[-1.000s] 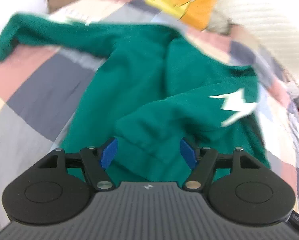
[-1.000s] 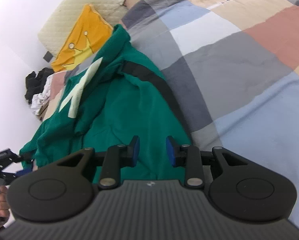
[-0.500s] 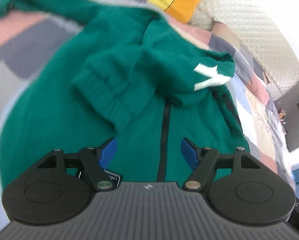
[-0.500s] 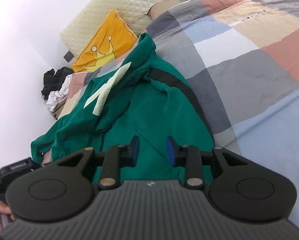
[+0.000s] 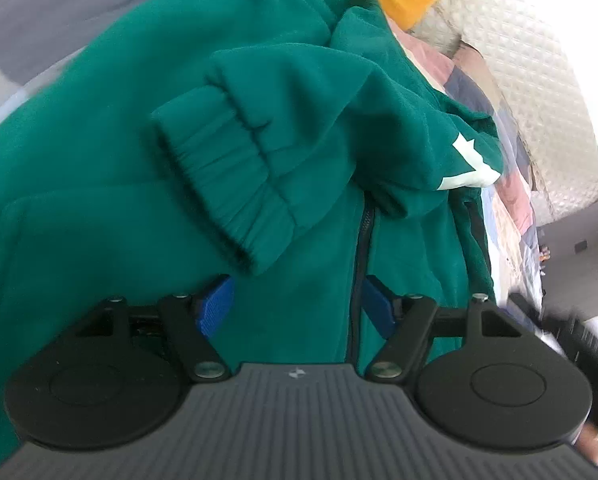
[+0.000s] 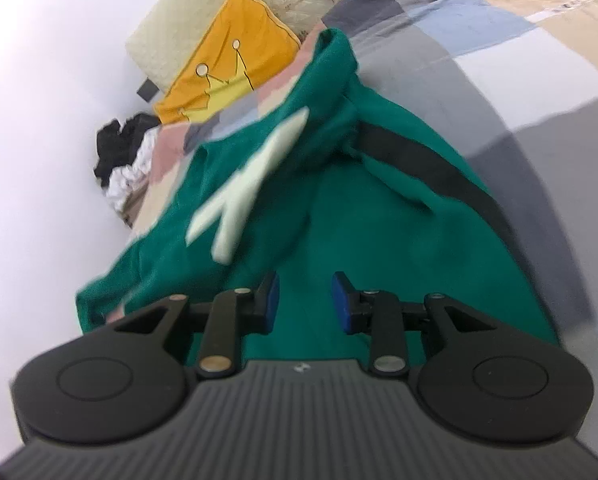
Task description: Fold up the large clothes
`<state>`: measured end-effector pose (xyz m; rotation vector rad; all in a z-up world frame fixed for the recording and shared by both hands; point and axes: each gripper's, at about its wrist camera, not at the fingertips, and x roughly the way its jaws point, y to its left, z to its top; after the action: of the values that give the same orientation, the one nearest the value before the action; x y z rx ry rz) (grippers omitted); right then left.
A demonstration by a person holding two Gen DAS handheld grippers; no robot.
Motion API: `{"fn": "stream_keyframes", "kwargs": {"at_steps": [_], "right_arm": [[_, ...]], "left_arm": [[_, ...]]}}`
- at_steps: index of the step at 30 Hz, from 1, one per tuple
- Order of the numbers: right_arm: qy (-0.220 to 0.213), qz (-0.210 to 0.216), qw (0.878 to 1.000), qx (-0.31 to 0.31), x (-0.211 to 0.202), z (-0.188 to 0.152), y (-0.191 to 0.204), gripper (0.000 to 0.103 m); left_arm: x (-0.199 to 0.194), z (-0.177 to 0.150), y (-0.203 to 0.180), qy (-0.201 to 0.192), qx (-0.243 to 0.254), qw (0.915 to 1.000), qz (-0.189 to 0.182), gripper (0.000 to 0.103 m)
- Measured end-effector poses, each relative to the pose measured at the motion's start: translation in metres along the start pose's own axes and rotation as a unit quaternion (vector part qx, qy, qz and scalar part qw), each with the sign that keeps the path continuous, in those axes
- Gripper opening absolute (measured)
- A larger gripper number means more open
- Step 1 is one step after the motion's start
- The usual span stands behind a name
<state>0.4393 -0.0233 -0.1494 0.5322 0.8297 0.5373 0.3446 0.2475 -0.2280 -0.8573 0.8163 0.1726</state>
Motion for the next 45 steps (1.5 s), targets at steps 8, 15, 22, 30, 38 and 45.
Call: {"fn": "stream_keyframes", "kwargs": {"at_steps": [8, 15, 22, 30, 38, 45], "right_arm": [[0.000, 0.052, 0.998, 0.034, 0.072, 0.030, 0.027, 0.033], [0.003, 0.059, 0.997, 0.046, 0.114, 0.025, 0.048, 0.033], [-0.014, 0.055, 0.998, 0.024, 0.096, 0.029, 0.059, 0.016], [-0.052, 0.052, 0.997, -0.030, 0.041, 0.037, 0.082, 0.010], [-0.070, 0.046, 0.992, -0.089, 0.018, 0.066, 0.116, 0.010], [0.015, -0.005, 0.986, -0.164, 0.117, 0.073, 0.173, 0.010]], "left_arm": [[0.009, 0.011, 0.014, -0.038, -0.014, 0.9991, -0.017, 0.055], [0.022, 0.018, 0.028, -0.054, -0.043, 0.9974, -0.023, 0.018], [0.005, 0.018, 0.040, -0.069, -0.074, 0.9918, -0.078, 0.009], [-0.053, 0.000, 0.038, -0.090, -0.074, 0.9735, -0.197, 0.007], [-0.092, 0.003, 0.056, -0.158, -0.117, 0.9146, -0.353, 0.007], [-0.073, 0.028, 0.107, -0.172, -0.241, 0.9021, -0.314, 0.007]]}}
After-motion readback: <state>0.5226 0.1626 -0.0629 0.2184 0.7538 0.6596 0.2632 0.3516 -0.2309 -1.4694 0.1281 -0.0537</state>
